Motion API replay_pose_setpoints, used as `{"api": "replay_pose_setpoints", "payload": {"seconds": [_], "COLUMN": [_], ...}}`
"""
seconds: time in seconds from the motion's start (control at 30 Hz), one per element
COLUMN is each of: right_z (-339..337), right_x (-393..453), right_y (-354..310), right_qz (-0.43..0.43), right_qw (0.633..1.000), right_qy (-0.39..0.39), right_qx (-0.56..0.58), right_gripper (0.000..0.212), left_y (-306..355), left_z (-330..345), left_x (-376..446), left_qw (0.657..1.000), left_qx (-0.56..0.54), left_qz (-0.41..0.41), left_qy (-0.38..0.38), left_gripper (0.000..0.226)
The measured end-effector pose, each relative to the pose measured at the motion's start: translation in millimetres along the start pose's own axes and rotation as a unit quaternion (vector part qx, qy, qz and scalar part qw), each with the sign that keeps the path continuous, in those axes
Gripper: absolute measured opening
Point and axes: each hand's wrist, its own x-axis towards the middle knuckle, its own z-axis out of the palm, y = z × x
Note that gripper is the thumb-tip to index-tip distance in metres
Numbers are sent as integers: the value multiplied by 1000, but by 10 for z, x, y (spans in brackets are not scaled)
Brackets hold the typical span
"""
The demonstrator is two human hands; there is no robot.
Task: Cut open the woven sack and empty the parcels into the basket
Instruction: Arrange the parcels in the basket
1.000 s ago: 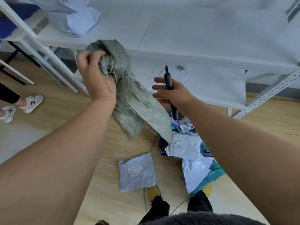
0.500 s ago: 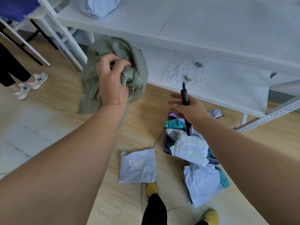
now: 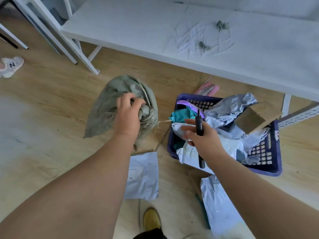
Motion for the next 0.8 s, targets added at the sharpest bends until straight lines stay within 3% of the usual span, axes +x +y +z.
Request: {"api": "replay_pose_setpoints", "payload": {"seconds": [0.2,0.3,0.37,0.43,0.5,0.57,0.6,0.63,0.73,0.8], "right_z": [8,-23,-65,-155,-331,-574,-709,-836,-1100,-1183], "right_x": [641,971,1168,1281,1281,1191,1128,1064,955,965], "right_y": [897,1114,1201,1263,1312,1363,1392,1425,1538,1650], "right_qz": [-32,-65,-87,-106,-125,-128,-122,-111,-78,-73], "right_qw": [992,987,986,984,981,978,976,973,961,948], "right_qy": [80,96,101,102,110,129,146,164,204,216], "right_qx": [-87,-109,-103,-100,-99,-103,-108,-115,-168,-222], "right_gripper": [25,22,23,25,27,27,26,26,27,24], "left_y": [-129,-218,-256,-163,41,308,441,573,808,898], "left_z": [1191,1754,2080,2236,2302,2287,2238,2169,2106,2151], "left_x": [-333,-383,-319,-208,-170,-344,-489,-630,-840,-830], "left_qw": [997,990,975,959,965,970,966,957,900,886], "left_qx": [42,113,150,88,-55,-168,-211,-245,-274,-250], "left_qz": [33,35,-30,-170,-230,-174,-151,-154,-208,-190], "left_qy": [-49,-80,-162,-207,-111,7,13,-27,-268,-340], "left_gripper": [56,63,67,63,50,34,26,23,45,58]}}
